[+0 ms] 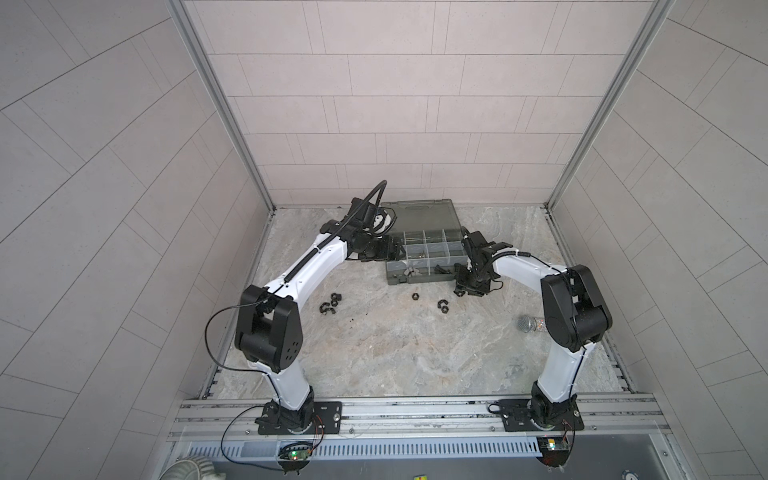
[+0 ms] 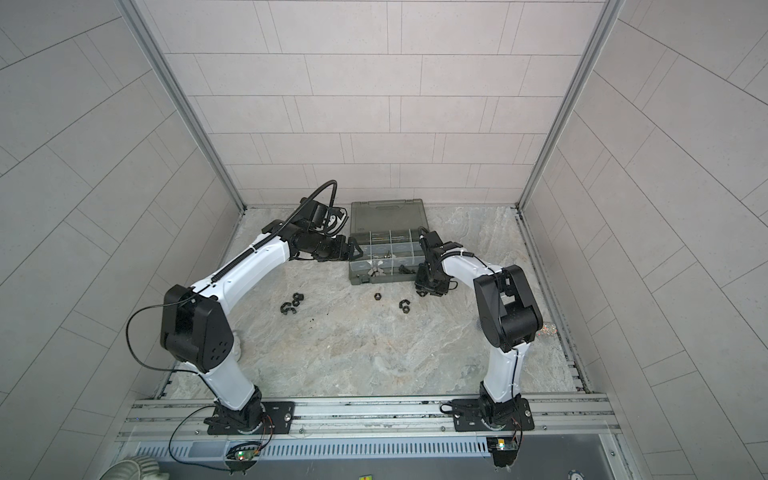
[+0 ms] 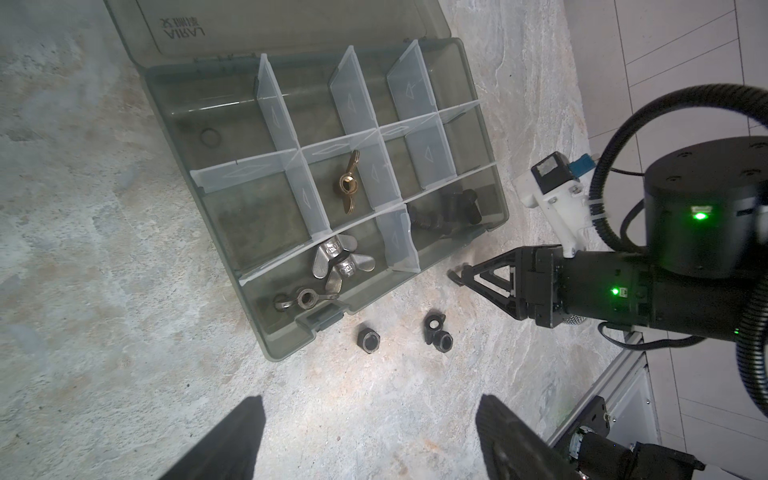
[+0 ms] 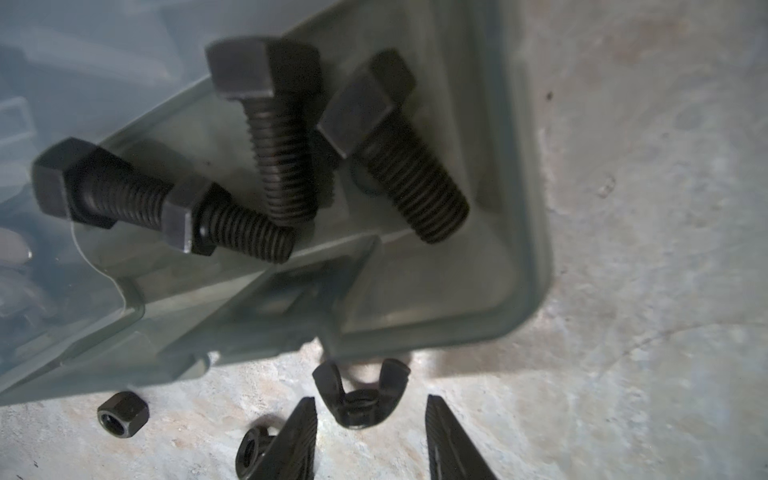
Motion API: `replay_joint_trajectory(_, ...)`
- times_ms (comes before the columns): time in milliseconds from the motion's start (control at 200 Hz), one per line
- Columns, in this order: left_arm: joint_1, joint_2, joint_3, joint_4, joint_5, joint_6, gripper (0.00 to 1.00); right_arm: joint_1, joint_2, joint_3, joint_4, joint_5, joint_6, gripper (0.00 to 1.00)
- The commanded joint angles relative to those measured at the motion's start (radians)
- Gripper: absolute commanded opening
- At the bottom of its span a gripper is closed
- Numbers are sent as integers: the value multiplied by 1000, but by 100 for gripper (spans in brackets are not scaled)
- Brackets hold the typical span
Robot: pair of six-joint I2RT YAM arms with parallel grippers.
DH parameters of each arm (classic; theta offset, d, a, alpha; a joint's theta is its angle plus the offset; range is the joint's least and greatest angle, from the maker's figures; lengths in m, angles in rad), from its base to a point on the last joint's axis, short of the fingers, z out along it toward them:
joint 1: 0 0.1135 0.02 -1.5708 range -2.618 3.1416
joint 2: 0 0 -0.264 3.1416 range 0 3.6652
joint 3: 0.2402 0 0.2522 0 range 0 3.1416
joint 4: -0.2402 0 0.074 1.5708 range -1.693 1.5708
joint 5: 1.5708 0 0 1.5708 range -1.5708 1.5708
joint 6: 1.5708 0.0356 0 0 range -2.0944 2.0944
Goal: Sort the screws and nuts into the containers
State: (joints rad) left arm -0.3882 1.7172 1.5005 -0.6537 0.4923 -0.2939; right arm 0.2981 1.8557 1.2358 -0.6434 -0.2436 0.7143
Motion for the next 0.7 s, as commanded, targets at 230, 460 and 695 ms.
replay_joint_trajectory(230,2,-41,-23,10,-7,21,86,17,46,30,-12,-7,22,37)
replay_joint_trajectory(460,2,-42,-25,11,-8,21,86,16,56,40,-18,-5,15,32)
replay_joint_trajectory(695,2,-41,-26,11,-11,21,86,14,76,54,-24,-10,5,25)
